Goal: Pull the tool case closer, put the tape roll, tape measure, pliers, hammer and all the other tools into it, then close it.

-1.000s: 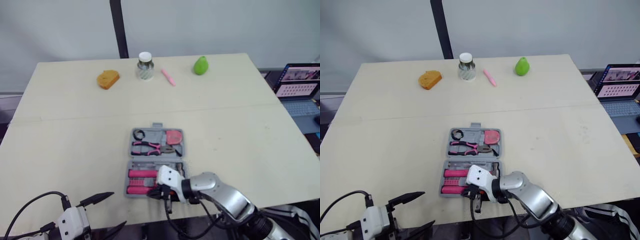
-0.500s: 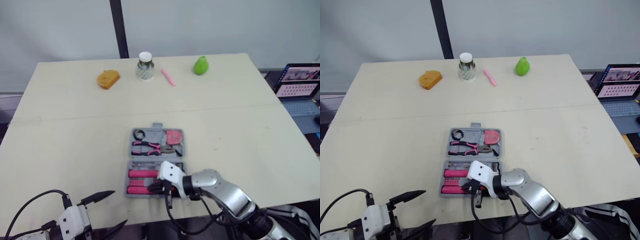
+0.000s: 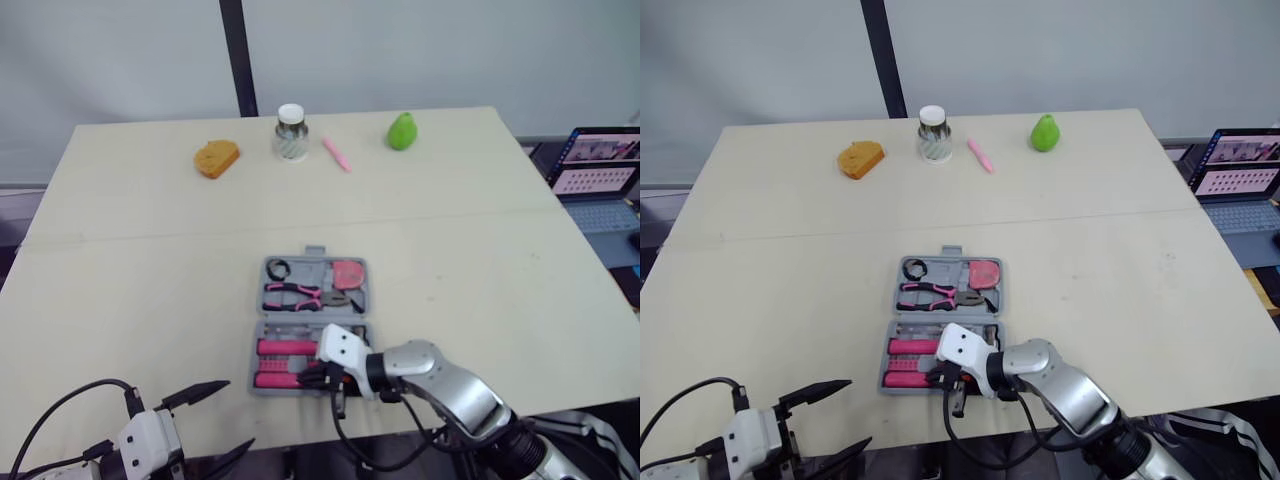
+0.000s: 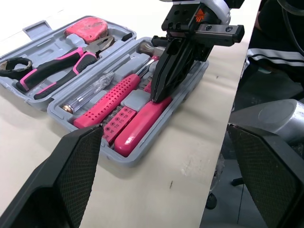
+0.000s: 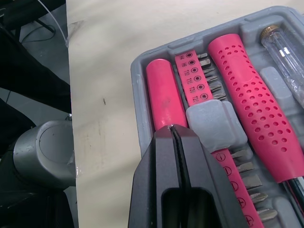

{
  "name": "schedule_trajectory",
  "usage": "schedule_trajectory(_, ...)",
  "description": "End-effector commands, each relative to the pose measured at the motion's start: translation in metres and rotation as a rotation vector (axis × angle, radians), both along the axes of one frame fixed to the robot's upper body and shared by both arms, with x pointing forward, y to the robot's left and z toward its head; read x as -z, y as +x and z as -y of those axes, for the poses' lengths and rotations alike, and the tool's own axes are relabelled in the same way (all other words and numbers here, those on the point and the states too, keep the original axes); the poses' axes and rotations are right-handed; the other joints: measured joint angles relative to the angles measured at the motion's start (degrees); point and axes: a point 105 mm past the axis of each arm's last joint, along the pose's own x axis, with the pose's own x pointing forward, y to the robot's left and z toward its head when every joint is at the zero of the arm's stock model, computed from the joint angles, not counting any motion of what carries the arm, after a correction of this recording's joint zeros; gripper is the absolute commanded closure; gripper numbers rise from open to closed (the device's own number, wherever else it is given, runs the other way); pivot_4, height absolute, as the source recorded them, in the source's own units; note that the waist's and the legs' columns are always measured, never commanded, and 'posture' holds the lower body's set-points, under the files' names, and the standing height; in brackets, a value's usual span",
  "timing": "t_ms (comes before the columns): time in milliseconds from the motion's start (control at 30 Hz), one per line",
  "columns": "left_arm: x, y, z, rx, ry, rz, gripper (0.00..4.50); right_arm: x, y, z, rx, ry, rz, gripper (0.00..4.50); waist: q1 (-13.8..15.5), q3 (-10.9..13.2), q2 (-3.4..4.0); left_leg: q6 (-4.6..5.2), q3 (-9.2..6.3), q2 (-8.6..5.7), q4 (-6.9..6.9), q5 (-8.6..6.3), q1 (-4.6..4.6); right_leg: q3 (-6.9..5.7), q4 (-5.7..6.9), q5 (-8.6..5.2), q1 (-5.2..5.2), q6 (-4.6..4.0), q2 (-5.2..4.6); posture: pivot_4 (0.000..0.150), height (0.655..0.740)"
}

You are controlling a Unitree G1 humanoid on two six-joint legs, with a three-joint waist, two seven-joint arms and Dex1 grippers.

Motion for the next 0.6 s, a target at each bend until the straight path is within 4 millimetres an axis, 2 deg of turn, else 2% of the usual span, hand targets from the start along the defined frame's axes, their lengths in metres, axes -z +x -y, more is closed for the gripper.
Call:
schedule_trajectory(33,-0.001,-0.001,0.002,0.009,0.003,0.001,0.00,0.011,-0.007,0.003,-0.013,-0.034,-0.033,4.47,0.0,0.0,0.00,0.00,0.00,0.00,0.00,0.00,0.00,0.00,0.00,0.00,0.00,0.00,0.00,0.150,0.7400)
schedule_trajectory(600,-0.001,-0.001,0.002,0.013,0.004,0.002,0.00,0.035,-0.008,0.014,0.019,-0.146,-0.084,4.47,0.0,-0.3,-0.03,-0.04,0.00,0.03,0.00,-0.02,0.10,-0.01,0.02,-0.03,0.05,-0.06,0.01,0.150,0.7400)
